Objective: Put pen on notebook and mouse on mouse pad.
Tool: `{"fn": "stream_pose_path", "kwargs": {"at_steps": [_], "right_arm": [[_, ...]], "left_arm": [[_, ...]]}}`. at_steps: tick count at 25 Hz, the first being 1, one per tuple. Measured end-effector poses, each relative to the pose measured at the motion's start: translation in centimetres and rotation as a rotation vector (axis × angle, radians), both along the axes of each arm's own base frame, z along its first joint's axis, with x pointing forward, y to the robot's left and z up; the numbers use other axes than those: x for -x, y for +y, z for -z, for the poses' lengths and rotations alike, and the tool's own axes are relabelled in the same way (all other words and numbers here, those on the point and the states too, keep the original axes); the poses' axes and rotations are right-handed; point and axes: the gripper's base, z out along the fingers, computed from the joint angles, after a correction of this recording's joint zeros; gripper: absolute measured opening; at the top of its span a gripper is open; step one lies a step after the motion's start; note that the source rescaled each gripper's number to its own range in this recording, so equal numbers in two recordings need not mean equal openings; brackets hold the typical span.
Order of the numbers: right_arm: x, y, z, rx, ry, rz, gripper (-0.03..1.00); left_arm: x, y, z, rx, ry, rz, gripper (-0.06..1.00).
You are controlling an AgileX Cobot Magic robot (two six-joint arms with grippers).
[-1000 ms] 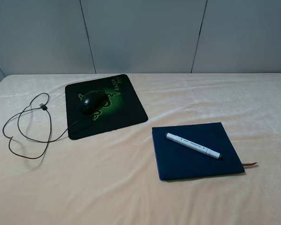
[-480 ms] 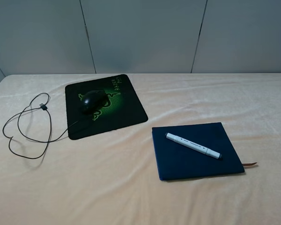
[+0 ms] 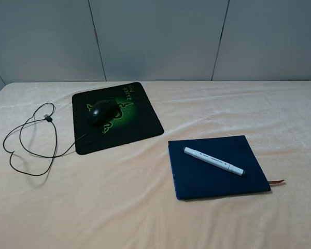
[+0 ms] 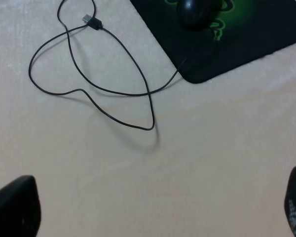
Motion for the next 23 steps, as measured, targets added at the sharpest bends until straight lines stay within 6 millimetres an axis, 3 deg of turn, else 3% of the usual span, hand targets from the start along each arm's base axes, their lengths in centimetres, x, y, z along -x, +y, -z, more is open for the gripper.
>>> {"fn": "stream_pose_path", "kwargs": {"at_steps": [23], "right_arm": [[0.0, 0.0, 0.0, 0.0, 0.0, 0.0, 1.0]], "left_arm": [[-0.01, 0.0, -0.02, -0.001, -0.002, 0.0, 1.0]]}}
